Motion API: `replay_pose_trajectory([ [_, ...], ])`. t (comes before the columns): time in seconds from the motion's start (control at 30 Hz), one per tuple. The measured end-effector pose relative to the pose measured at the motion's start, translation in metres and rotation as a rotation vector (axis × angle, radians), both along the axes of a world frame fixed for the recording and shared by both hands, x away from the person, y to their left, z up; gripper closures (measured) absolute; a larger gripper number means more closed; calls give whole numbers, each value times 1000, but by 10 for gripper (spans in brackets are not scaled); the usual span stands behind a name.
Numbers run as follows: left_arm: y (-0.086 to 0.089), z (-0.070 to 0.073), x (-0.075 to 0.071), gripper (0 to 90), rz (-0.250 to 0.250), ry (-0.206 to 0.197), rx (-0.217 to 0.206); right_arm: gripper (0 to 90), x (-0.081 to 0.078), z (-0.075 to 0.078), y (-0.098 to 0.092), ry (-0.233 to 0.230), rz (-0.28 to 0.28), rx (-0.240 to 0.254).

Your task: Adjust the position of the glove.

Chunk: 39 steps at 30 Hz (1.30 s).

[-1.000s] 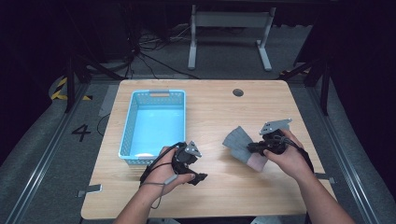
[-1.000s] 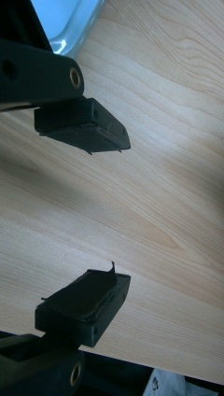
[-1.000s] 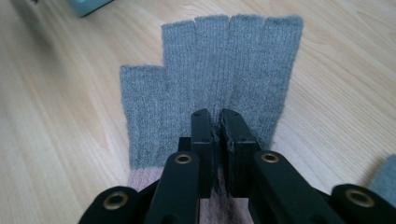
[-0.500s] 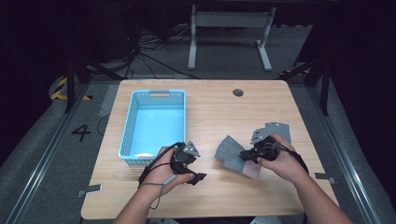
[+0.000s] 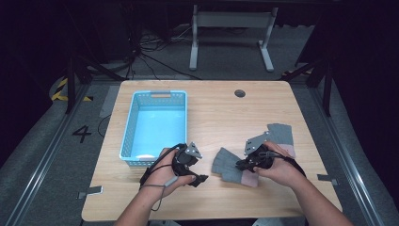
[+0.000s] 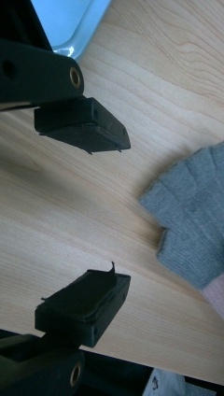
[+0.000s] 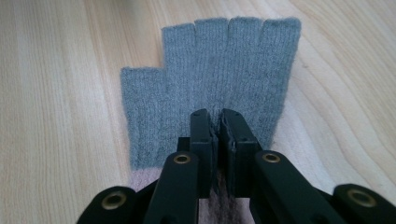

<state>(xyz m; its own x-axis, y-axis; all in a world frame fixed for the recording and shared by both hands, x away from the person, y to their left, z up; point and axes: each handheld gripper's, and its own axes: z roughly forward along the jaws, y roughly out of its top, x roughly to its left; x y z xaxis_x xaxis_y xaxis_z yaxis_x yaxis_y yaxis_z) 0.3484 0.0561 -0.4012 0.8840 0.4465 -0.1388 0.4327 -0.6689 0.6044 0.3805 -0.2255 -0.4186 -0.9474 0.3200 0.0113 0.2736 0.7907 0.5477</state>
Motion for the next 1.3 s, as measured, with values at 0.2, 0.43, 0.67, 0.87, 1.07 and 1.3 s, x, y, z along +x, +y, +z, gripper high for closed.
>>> replay_pose_trajectory([
  [0.2,-1,0,0,305,-4,1,0,812,1,-6,3,-2,16,-1],
  [0.43,-3,1,2,305,-14,-2,-2,673,-1,-3,-2,-57,-7,47],
  [0.67,-8,2,5,305,-27,-4,-1,753,-4,6,-19,-45,-103,64],
  [0.87,-13,3,9,305,-51,-6,3,845,-11,12,-32,39,-148,71],
  [1.07,-19,3,11,305,-68,-6,3,856,-21,8,-27,75,-101,54],
  [1.3,-24,4,14,305,-90,-8,3,892,-26,4,-31,123,-96,38],
])
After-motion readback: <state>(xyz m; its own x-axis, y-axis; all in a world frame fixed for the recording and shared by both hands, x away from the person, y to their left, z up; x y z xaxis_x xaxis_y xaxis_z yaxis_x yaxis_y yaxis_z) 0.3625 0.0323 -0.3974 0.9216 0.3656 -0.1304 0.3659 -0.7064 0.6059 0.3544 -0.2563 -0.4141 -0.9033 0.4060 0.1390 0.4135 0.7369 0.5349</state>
